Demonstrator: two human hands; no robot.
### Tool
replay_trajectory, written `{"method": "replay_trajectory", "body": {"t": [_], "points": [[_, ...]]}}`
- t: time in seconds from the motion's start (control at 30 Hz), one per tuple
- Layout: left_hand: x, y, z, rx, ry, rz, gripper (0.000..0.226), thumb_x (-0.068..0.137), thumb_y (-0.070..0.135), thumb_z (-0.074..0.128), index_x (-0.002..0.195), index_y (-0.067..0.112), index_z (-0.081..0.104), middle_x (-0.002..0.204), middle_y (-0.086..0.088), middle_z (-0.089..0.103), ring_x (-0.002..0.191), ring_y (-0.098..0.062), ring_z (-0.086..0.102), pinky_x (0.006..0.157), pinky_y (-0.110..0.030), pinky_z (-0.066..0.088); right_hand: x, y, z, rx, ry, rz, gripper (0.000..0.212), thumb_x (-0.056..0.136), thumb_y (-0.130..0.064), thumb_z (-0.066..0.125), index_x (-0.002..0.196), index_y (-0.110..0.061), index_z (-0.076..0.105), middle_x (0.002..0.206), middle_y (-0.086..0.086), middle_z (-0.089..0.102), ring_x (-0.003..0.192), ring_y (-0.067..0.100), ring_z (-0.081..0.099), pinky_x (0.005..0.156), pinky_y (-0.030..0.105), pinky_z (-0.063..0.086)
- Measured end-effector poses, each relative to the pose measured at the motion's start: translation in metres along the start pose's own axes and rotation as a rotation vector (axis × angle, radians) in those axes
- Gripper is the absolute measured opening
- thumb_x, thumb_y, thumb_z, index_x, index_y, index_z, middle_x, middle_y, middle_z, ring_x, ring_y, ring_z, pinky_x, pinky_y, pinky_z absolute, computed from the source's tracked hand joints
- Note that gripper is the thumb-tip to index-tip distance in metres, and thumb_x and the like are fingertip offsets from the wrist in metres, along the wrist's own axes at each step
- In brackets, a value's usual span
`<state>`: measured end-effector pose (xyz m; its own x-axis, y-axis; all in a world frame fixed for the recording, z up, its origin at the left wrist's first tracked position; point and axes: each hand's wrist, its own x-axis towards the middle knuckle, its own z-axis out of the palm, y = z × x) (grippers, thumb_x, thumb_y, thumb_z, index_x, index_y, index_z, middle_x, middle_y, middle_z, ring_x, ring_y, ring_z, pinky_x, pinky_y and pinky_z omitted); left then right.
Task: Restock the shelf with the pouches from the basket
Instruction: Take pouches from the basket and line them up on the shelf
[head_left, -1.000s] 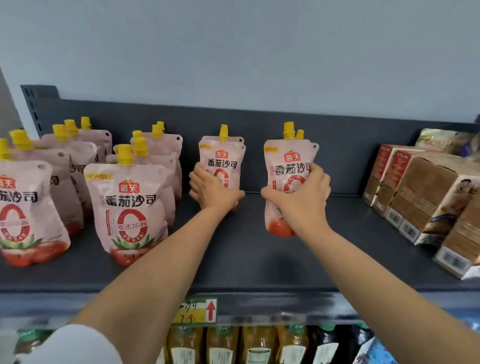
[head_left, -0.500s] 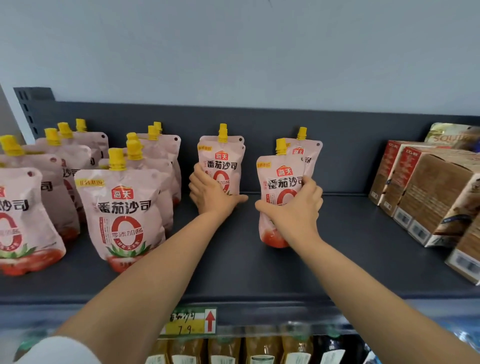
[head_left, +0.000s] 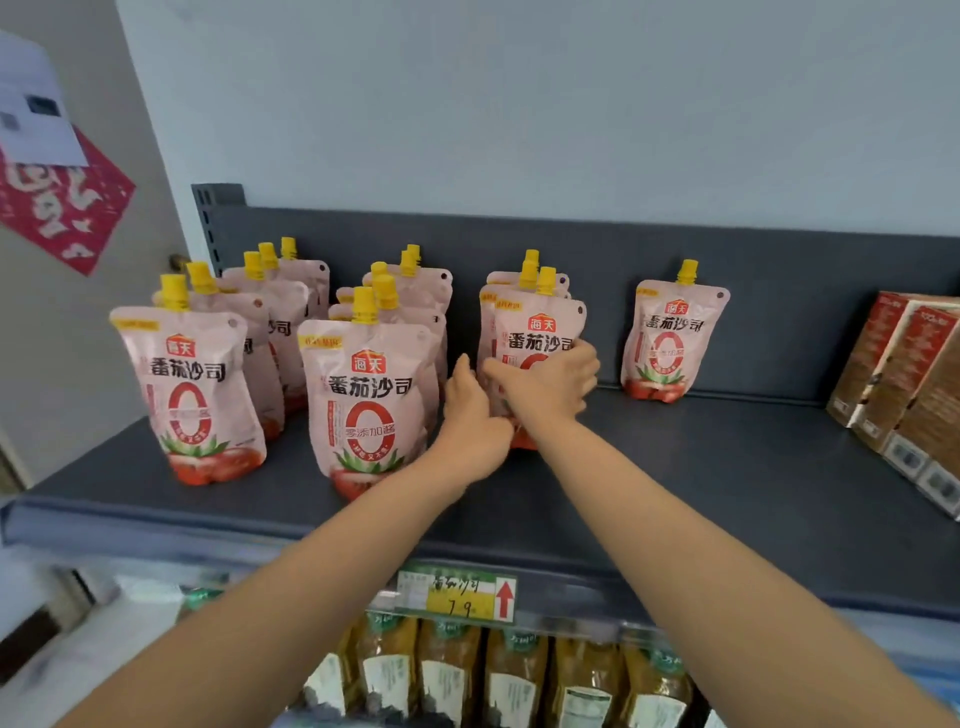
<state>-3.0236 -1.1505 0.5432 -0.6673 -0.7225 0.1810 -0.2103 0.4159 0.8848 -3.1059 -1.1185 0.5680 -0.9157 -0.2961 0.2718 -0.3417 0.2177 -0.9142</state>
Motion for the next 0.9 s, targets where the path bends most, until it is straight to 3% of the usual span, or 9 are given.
{"method": "replay_trajectory", "body": {"t": [0.2, 0.37, 0.5, 0.7, 0.9], "points": [[-0.018, -0.012, -0.014, 0.269, -0.077, 0.066, 0.098, 0.084, 0.002, 0.055, 0.150, 0.013, -0.015, 0.161, -0.004, -0.005, 0.147, -0.020, -0.004, 0.120, -0.039, 0.010, 0.004, 0.003, 0.028, -0.006, 0.100, -0.070, 0.099, 0.060, -0.032, 0.086, 0.135, -0.005, 0.028, 0.137, 0.013, 0.034, 0.129, 0.031, 0.032, 0.107, 0.046, 0.030], [-0.027, -0.002, -0.011, 0.271, -0.107, 0.124, 0.102, 0.080, 0.002, 0.059, 0.151, 0.015, -0.014, 0.159, -0.004, 0.007, 0.146, -0.019, 0.008, 0.118, -0.031, 0.017, 0.004, 0.009, 0.031, 0.018, 0.137, -0.108, 0.096, 0.061, -0.032, 0.086, 0.133, -0.003, 0.031, 0.134, 0.015, 0.036, 0.127, 0.031, 0.034, 0.105, 0.044, 0.031], [-0.030, -0.002, -0.011, 0.326, -0.133, 0.119, 0.104, 0.080, 0.007, 0.063, 0.151, 0.015, -0.013, 0.158, -0.006, 0.008, 0.146, -0.022, 0.008, 0.119, -0.037, 0.018, 0.001, 0.010, 0.025, 0.001, 0.088, -0.118, 0.105, 0.056, -0.041, 0.089, 0.134, -0.004, 0.029, 0.135, 0.013, 0.035, 0.127, 0.030, 0.034, 0.106, 0.044, 0.031], [-0.044, 0.006, -0.021, 0.379, -0.163, 0.162, 0.100, 0.083, 0.013, 0.063, 0.152, 0.016, -0.009, 0.158, -0.004, 0.007, 0.145, -0.021, 0.008, 0.114, -0.032, 0.016, -0.015, 0.018, -0.014, -0.083, -0.021, -0.130, 0.113, 0.064, -0.055, 0.081, 0.146, -0.008, 0.019, 0.149, 0.012, 0.025, 0.138, 0.031, 0.024, 0.112, 0.046, 0.025], [-0.076, 0.021, -0.024, 0.456, -0.118, 0.331, 0.087, 0.087, 0.023, 0.062, 0.151, 0.011, 0.004, 0.157, -0.007, 0.010, 0.143, -0.026, 0.012, 0.115, -0.037, 0.017, -0.049, 0.022, -0.096, -0.180, 0.135, -0.195, 0.089, 0.078, -0.032, 0.076, 0.146, -0.012, 0.023, 0.145, 0.012, 0.030, 0.133, 0.031, 0.029, 0.107, 0.045, 0.028]]}}
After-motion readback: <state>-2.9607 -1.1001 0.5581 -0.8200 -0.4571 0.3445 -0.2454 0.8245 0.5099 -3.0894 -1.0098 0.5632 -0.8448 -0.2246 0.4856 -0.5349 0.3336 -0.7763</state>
